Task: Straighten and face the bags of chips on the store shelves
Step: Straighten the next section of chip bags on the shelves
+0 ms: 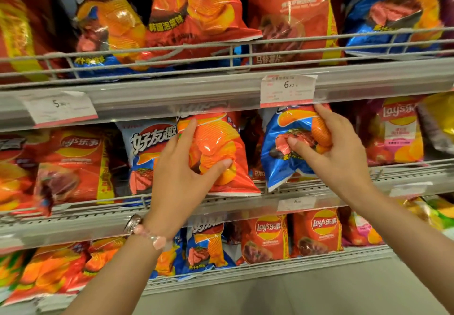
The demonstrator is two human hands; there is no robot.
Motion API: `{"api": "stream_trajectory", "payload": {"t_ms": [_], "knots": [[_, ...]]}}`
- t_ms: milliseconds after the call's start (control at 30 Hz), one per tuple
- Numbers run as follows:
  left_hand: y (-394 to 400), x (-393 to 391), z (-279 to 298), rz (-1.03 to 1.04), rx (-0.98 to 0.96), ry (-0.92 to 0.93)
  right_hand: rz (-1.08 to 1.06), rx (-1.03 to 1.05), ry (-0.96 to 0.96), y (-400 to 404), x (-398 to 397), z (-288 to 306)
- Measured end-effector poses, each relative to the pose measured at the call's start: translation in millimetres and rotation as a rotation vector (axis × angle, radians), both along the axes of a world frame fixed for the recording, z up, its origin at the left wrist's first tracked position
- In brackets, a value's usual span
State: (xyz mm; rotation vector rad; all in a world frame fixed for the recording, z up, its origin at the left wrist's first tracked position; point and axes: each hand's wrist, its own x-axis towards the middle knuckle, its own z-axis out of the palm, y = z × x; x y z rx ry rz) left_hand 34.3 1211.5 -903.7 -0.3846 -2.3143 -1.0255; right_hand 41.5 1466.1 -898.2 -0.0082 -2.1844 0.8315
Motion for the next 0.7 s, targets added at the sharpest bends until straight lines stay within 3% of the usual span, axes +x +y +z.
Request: {"api": "stream_trajectory", "payload": {"t_ms": [267, 700], "knots": [[-36, 16, -6, 0.012, 0.063, 0.037, 0.011, -0.099, 0.002, -49, -11, -5], [-77, 18, -22, 0.046, 0.034, 0.042, 0.010, 0.131, -0.169, -117, -42, -23]]}}
